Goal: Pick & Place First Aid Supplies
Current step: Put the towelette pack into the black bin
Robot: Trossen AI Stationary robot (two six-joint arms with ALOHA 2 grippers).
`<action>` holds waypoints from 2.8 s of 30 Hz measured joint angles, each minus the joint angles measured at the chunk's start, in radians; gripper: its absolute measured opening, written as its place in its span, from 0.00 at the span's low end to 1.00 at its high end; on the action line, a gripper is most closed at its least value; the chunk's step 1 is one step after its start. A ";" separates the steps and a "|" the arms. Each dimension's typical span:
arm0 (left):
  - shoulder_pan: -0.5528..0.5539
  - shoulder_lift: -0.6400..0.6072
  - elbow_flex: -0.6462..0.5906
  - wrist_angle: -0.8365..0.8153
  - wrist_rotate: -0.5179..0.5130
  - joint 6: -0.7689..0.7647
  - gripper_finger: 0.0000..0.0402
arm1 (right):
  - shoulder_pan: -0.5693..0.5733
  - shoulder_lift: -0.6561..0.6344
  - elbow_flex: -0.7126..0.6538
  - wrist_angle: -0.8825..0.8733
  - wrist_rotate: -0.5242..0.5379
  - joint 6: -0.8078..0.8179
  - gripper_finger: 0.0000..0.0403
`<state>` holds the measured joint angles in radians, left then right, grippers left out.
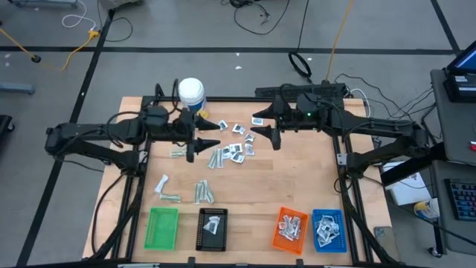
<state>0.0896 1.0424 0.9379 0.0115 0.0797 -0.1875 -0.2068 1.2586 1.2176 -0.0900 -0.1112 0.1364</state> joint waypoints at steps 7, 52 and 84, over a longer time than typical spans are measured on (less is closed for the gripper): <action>0.069 0.010 -0.003 -0.056 0.059 -0.031 0.70 | -0.110 0.080 0.009 -0.146 0.062 0.043 0.59; 0.159 0.010 -0.002 -0.090 0.219 -0.087 0.70 | -0.413 0.832 0.447 -0.612 0.189 0.510 0.58; 0.194 0.010 -0.002 -0.090 0.245 -0.138 0.70 | -0.391 0.783 0.286 -0.521 0.045 0.468 0.01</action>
<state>0.2832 1.0523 0.9360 -0.0780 0.3244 -0.3257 -0.5981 2.0416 1.5036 -0.6111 -0.0666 0.6042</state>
